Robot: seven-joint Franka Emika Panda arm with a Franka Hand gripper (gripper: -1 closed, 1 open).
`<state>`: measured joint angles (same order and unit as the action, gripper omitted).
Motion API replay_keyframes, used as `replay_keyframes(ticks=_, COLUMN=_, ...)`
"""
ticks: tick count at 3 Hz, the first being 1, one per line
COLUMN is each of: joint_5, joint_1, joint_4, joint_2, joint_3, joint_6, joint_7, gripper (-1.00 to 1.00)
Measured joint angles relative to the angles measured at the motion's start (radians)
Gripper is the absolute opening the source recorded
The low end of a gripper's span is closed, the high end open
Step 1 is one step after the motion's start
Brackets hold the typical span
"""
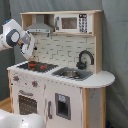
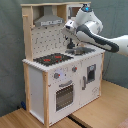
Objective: Play with the kitchen
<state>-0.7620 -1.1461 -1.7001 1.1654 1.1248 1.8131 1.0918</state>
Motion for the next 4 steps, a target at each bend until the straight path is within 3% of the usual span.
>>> replay_keyframes(ticks=4, joint_5=0.0, joint_1=0.162, joint_4=-0.237, joint_2=0.169, joint_3=-0.063, joint_6=0.3, joint_7=0.205, gripper=1.0)
